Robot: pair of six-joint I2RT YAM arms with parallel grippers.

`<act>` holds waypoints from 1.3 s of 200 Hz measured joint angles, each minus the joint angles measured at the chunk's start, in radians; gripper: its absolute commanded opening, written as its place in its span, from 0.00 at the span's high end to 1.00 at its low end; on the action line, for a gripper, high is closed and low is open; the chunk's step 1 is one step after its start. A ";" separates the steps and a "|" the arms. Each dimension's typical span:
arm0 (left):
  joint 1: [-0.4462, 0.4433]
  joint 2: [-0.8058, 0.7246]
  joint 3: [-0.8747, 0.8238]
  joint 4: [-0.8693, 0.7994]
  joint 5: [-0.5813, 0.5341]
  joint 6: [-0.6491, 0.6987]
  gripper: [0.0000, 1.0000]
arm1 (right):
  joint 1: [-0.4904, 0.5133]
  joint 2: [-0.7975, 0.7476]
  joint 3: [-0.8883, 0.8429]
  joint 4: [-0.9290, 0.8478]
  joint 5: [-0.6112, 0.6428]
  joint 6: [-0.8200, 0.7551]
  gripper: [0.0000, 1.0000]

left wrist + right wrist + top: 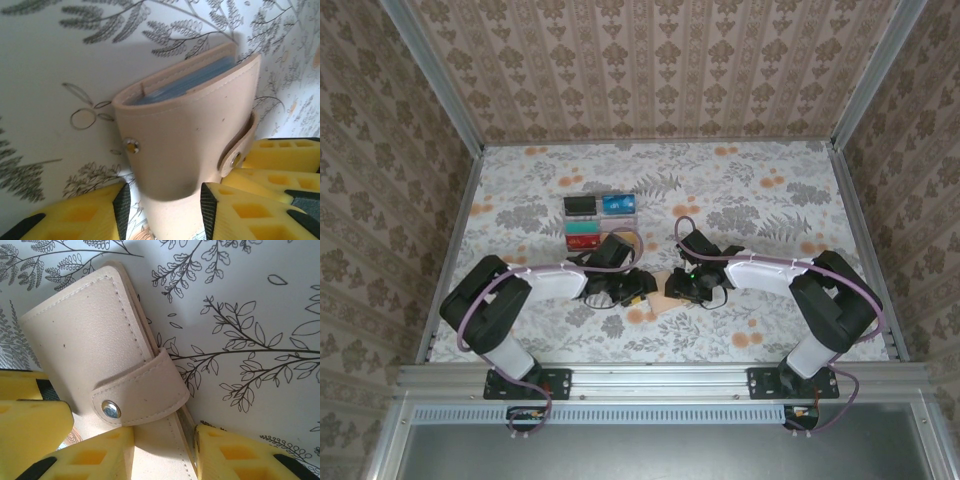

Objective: Take the credit cards out of the card holder

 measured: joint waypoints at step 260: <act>0.025 -0.069 -0.092 0.223 0.044 0.091 1.00 | 0.039 0.005 0.102 -0.103 0.168 -0.063 0.39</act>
